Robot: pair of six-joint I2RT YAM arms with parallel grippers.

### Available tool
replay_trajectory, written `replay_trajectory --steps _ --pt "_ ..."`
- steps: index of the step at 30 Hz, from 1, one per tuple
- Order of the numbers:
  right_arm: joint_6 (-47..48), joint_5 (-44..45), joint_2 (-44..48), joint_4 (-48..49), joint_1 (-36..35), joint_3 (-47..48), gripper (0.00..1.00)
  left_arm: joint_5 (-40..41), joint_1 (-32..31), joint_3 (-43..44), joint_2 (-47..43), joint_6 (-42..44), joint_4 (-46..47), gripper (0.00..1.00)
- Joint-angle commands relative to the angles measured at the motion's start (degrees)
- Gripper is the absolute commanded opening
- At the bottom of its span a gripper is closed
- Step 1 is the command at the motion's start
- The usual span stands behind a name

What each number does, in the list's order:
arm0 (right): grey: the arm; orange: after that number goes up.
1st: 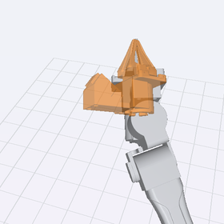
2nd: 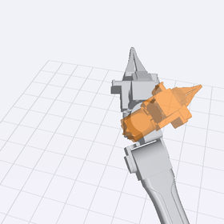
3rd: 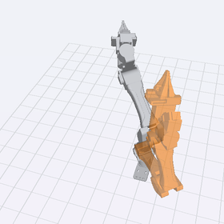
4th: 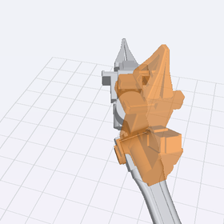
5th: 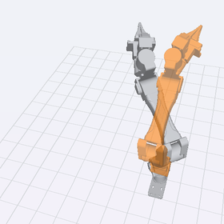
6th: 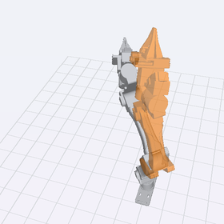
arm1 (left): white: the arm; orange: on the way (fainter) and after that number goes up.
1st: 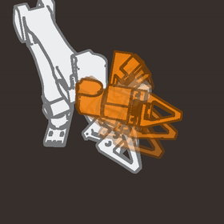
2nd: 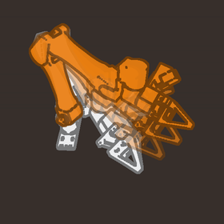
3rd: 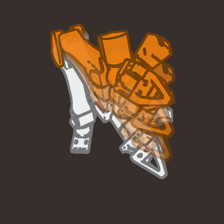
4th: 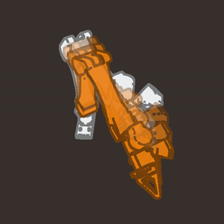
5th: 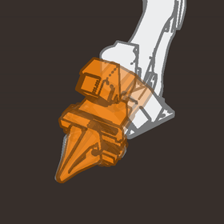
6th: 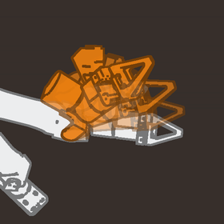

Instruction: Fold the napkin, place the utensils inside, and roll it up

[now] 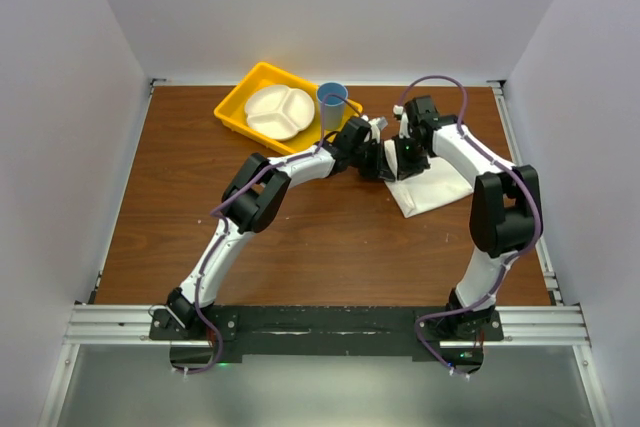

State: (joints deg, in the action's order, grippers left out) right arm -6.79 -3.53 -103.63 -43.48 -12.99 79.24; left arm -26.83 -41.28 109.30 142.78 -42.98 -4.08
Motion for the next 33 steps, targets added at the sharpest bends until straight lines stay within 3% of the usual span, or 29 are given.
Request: replay_trajectory --steps 1,5,9,19,26,33 --pt "-1.12 -3.24 -2.53 6.91 0.25 -0.49 0.13 2.22 0.32 0.3 3.73 0.27 -6.29 0.0" --pt "-1.3 -2.54 -4.03 8.41 0.25 -0.93 0.28 2.13 0.32 0.22 3.65 0.35 -6.29 0.0" --pt "-1.65 -2.1 -5.61 9.12 0.51 -1.9 0.3 1.78 0.32 0.48 3.47 0.35 -6.3 0.0" --pt "-2.53 -2.09 -8.77 8.59 3.06 -8.14 0.12 -1.12 1.9 2.94 -0.65 0.71 -4.72 0.0" --pt "-2.0 -3.5 -11.5 7.19 3.94 -8.67 0.06 -4.9 4.88 4.88 -7.07 1.67 -1.38 0.16" --pt "-1.91 -4.64 -12.55 7.01 4.03 -8.32 0.05 -6.74 7.09 0.48 -11.12 1.85 3.19 0.11"
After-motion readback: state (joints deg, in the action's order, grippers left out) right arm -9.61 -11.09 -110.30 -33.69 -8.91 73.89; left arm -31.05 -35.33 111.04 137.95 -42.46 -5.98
